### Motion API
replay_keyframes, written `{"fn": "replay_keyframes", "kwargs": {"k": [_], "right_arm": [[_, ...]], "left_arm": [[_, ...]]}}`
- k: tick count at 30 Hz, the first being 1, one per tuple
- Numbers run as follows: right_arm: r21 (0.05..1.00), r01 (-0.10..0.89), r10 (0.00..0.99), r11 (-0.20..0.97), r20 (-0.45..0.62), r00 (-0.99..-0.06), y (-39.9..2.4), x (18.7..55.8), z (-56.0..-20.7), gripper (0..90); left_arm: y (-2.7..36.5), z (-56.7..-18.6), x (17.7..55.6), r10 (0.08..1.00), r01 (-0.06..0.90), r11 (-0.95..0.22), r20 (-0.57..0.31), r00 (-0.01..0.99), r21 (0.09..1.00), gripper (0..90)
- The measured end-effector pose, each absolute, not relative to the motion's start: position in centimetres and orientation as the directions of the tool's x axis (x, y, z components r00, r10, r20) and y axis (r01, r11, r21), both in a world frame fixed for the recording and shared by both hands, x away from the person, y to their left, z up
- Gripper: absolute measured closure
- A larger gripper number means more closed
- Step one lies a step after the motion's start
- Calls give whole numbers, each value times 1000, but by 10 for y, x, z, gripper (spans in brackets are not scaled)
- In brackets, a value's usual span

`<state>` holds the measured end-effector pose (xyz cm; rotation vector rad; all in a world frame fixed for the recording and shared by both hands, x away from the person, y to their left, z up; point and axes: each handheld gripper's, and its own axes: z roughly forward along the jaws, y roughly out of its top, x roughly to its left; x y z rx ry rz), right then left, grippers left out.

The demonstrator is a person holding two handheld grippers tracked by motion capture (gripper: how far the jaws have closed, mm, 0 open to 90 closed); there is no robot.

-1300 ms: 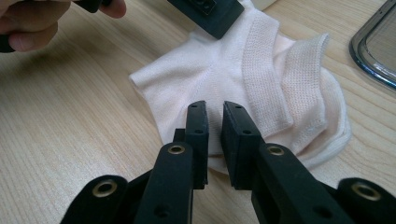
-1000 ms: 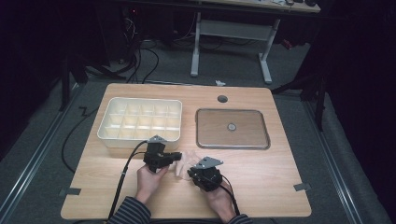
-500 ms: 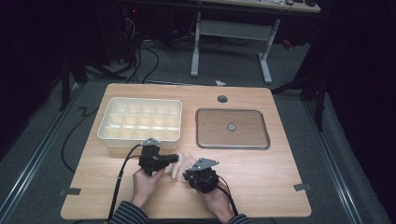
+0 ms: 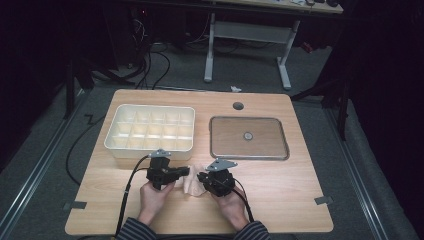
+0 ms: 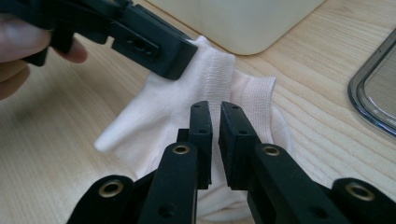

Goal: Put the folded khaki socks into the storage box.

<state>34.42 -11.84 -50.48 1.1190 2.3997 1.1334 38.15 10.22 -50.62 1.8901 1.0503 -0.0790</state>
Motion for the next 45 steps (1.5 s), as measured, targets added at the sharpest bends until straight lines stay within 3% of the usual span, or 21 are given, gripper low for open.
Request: {"fn": "replay_keyframes", "kwargs": {"k": [9, 31, 45], "right_arm": [[727, 560, 755, 398, 86, -649, -114, 351, -512, 836], [712, 531, 699, 460, 78, -710, -94, 352, -521, 848], [755, 501, 736, 422, 37, -676, -108, 342, -504, 729]], "left_arm": [[102, -502, 379, 627, 684, -203, -444, 640, 700, 855], [104, -500, 375, 588, 635, -196, -428, 686, 748, 861], [104, -499, 373, 637, 644, -199, -402, 658, 739, 861]]}}
